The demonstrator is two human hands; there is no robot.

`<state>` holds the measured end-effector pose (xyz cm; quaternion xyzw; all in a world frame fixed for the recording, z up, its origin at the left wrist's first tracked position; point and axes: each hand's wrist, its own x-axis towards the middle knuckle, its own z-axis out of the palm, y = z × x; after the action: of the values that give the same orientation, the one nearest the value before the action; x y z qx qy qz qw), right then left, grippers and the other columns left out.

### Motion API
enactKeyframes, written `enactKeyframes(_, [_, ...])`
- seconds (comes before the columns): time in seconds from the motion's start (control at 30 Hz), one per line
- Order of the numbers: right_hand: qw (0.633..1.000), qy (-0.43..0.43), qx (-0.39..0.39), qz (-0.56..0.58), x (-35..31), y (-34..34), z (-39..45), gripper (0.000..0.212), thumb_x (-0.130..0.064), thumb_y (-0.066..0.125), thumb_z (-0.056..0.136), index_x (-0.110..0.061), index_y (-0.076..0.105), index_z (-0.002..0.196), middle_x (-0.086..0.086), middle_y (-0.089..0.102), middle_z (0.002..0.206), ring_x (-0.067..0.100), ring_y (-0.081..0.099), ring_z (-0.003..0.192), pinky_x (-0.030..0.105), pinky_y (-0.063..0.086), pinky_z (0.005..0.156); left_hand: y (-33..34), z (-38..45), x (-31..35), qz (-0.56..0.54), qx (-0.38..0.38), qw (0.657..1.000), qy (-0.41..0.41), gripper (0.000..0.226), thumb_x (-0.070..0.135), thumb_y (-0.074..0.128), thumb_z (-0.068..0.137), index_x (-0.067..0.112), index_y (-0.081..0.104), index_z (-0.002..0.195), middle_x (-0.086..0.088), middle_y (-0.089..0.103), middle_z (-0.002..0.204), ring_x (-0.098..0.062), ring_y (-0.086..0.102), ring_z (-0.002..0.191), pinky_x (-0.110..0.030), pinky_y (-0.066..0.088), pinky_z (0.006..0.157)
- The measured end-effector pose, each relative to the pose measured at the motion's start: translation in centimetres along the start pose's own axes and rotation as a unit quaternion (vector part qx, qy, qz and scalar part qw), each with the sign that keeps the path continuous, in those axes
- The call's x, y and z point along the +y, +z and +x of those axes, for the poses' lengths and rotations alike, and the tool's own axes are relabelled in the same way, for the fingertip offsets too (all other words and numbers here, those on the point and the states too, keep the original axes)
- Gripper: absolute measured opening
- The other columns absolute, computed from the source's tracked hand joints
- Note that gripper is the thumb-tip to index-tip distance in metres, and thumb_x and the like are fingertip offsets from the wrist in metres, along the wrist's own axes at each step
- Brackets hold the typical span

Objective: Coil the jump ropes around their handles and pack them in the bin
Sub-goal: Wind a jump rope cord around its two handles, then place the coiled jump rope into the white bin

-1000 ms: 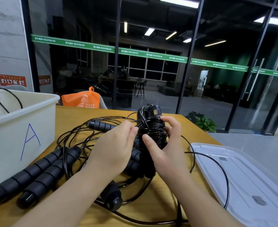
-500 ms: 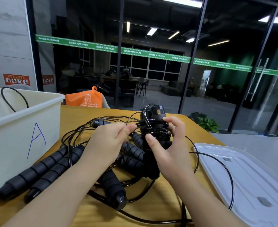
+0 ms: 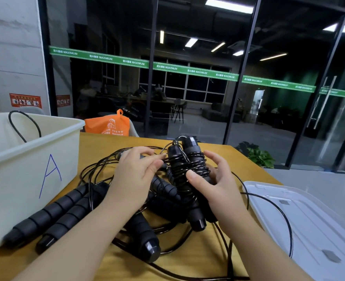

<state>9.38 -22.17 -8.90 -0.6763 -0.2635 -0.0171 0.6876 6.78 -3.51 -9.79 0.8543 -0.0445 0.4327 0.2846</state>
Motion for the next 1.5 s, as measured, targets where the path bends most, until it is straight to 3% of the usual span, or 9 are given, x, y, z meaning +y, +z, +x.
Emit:
enactKeyframes(0.13, [0.997, 0.039, -0.009, 0.059, 0.3, 0.3, 0.3, 0.066, -0.035, 0.086, 0.065, -0.029, 0.053, 0.122, -0.002, 0.071, 0.107, 0.015, 0.071, 0.095, 0.028, 0.057, 0.071, 0.4, -0.2, 0.9, 0.023, 0.016, 0.999, -0.038, 0.052, 0.052, 0.031, 0.088, 0.032, 0.057, 0.128, 0.002, 0.048, 0.129, -0.017, 0.035, 0.117, -0.023, 0.022, 0.095])
enactKeyframes(0.3, [0.978, 0.118, -0.073, 0.157, -0.2, 0.1, 0.3, 0.069, -0.025, 0.078, 0.064, -0.023, 0.054, 0.129, 0.008, 0.07, 0.114, 0.027, 0.07, 0.1, 0.042, 0.057, 0.08, -0.3, -0.3, 2.3, 0.067, 0.111, 0.991, 0.015, 0.027, 0.019, 0.06, 0.091, 0.022, 0.069, 0.117, 0.001, 0.046, 0.089, -0.018, 0.039, 0.085, -0.016, 0.03, 0.072])
enactKeyframes(0.53, [0.871, 0.211, -0.156, 0.415, -1.0, 0.8, -0.7, 0.059, -0.004, 0.094, 0.034, 0.008, 0.075, 0.088, 0.03, 0.068, 0.103, 0.035, 0.072, 0.079, 0.037, 0.058, 0.057, -1.8, 0.2, 2.9, -0.028, 0.046, 0.996, -0.076, 0.026, 0.024, 0.058, 0.093, 0.024, 0.068, 0.117, 0.013, 0.049, 0.082, 0.0, 0.049, 0.078, -0.005, 0.034, 0.067])
enactKeyframes(0.73, [0.896, 0.238, -0.074, 0.367, -0.2, 0.6, 0.0, 0.082, -0.011, 0.088, 0.043, 0.007, 0.06, 0.118, 0.025, 0.069, 0.107, 0.034, 0.071, 0.087, 0.041, 0.06, 0.073, -7.0, 0.8, 1.7, 0.115, -0.096, 0.985, -0.081, 0.034, 0.03, 0.059, 0.092, 0.028, 0.059, 0.126, 0.008, 0.05, 0.106, -0.009, 0.049, 0.098, -0.023, 0.036, 0.084])
enactKeyframes(0.87, [0.895, 0.25, -0.038, 0.368, 0.7, 0.3, 0.4, 0.111, -0.017, 0.096, 0.023, 0.003, 0.056, 0.125, 0.023, 0.066, 0.117, 0.034, 0.068, 0.1, 0.042, 0.054, 0.085, -10.6, 1.5, 1.1, 0.228, -0.118, 0.964, -0.068, 0.028, 0.032, 0.057, 0.092, 0.029, 0.063, 0.119, 0.006, 0.053, 0.116, -0.013, 0.048, 0.113, -0.027, 0.034, 0.096])
enactKeyframes(0.97, [0.886, 0.249, -0.056, 0.387, 0.5, 0.4, 0.0, 0.079, -0.015, 0.085, 0.048, 0.001, 0.058, 0.12, 0.023, 0.067, 0.116, 0.033, 0.07, 0.095, 0.037, 0.057, 0.069, -12.6, 1.6, 1.2, 0.297, -0.136, 0.943, -0.071, 0.027, 0.04, 0.052, 0.094, 0.033, 0.061, 0.118, 0.007, 0.052, 0.119, -0.013, 0.045, 0.117, -0.029, 0.035, 0.099])
enactKeyframes(1.07, [0.879, 0.241, -0.084, 0.402, 0.0, 0.8, -0.4, 0.077, -0.014, 0.09, 0.04, 0.001, 0.064, 0.111, 0.022, 0.068, 0.114, 0.033, 0.07, 0.087, 0.036, 0.059, 0.064, -14.0, 1.5, 1.5, 0.368, -0.142, 0.915, -0.083, 0.03, 0.048, 0.047, 0.094, 0.038, 0.059, 0.119, 0.009, 0.05, 0.123, -0.013, 0.043, 0.121, -0.033, 0.037, 0.1])
enactKeyframes(1.2, [0.873, 0.249, -0.094, 0.409, -0.3, 0.8, -0.7, 0.041, -0.017, 0.06, 0.076, 0.0, 0.064, 0.113, 0.017, 0.069, 0.112, 0.034, 0.068, 0.083, 0.036, 0.059, 0.062, -15.4, 1.2, 0.6, 0.398, -0.129, 0.895, -0.156, 0.032, 0.045, 0.049, 0.094, 0.035, 0.057, 0.123, 0.004, 0.048, 0.129, -0.019, 0.045, 0.12, -0.038, 0.043, 0.095])
enactKeyframes(1.5, [0.854, 0.236, -0.138, 0.442, 0.5, 0.3, -0.1, 0.072, -0.018, 0.09, 0.038, 0.0, 0.073, 0.106, 0.013, 0.068, 0.106, 0.02, 0.062, 0.063, 0.029, 0.056, 0.052, -14.6, 2.5, 1.3, 0.306, -0.096, 0.934, -0.155, 0.021, 0.031, 0.05, 0.093, 0.03, 0.066, 0.108, 0.005, 0.065, 0.108, -0.012, 0.061, 0.086, -0.027, 0.049, 0.072])
